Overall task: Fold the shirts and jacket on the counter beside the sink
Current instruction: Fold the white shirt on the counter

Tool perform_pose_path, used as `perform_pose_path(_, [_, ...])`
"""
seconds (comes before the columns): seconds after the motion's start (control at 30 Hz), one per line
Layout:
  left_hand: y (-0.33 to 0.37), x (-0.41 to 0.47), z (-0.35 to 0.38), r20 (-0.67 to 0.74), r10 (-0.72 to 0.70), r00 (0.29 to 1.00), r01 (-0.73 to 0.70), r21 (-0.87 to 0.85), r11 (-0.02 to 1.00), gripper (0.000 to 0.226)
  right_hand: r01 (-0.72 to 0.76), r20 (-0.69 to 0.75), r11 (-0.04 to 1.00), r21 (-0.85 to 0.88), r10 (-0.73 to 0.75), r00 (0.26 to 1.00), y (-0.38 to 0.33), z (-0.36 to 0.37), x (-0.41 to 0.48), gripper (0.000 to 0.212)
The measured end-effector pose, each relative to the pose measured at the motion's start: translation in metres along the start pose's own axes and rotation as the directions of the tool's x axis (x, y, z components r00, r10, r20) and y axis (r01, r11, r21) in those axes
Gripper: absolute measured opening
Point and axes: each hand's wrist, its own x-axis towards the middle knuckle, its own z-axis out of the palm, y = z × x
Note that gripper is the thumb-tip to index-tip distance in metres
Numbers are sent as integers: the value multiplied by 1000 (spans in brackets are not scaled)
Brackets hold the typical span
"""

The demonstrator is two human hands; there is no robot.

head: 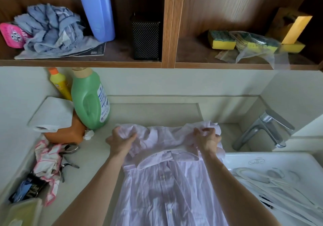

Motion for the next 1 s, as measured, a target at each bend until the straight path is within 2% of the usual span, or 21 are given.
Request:
perform_pose_path(0.1, [-6,18,-5,-89,-28,996,22,-73,997,65,-17,113,997,75,8,994,-8,-8,19,21])
perform_pose_path(0.17, [-9,25,-6,-52,16,999,-22,-124,992,55,-30,199,996,82,13,980,-12,-10,27,15])
perform_pose_path(0.23, [-5,27,-7,9,13,1000,-11,-176,984,42,-29,285,997,69,8,959,-17,-11,32,31])
perform_pose_path(0.3, [-1,30,-10,-43,40,998,-44,-97,994,29,-15,327,997,80,-12,945,-22,-14,35,44])
perform_pose_path(0.37, [-2,33,-17,-130,70,989,-74,-25,997,22,-12,280,982,186,-42,959,-25,-24,41,53])
perform_pose_path(0.47, [-16,34,-35,-196,49,979,-51,-7,999,18,-42,161,953,299,-7,987,-14,-49,48,46])
perform_pose_path(0.53, [-30,33,-41,-139,-9,990,14,37,999,19,-153,190,932,329,93,977,0,-60,47,38])
perform_pose_path(0.63, [-39,23,-43,56,-61,997,60,10,998,26,-233,199,922,309,177,964,12,-67,41,32])
perform_pose_path(0.7, [-37,19,-45,106,-17,994,9,71,997,33,-159,60,969,187,150,987,14,-71,39,29])
perform_pose_path(0.73, [-33,19,-46,70,41,997,-50,139,989,33,-82,-48,994,74,86,995,14,-70,38,26])
perform_pose_path(0.77, [-29,17,-46,-3,152,988,-148,218,965,34,20,-139,1000,-11,-22,990,12,-69,33,22])
perform_pose_path(0.8, [-24,13,-45,-71,306,949,-276,273,922,32,143,-190,988,-54,-151,970,11,-68,27,17])
perform_pose_path(0.83, [-16,7,-40,-99,445,890,-405,280,871,29,254,-171,965,-62,-261,950,9,-63,20,13])
perform_pose_path(0.87, [-7,-2,-33,-52,517,855,-492,236,838,27,333,-71,942,-46,-335,939,8,-58,12,12])
perform_pose_path(0.93, [9,-25,-15,241,497,834,-533,112,839,35,406,288,913,-40,-378,880,5,-43,-6,20])
perform_pose_path(1.0, [14,-41,3,535,398,745,-557,171,813,50,549,564,819,-169,-377,735,8,-30,-19,46])
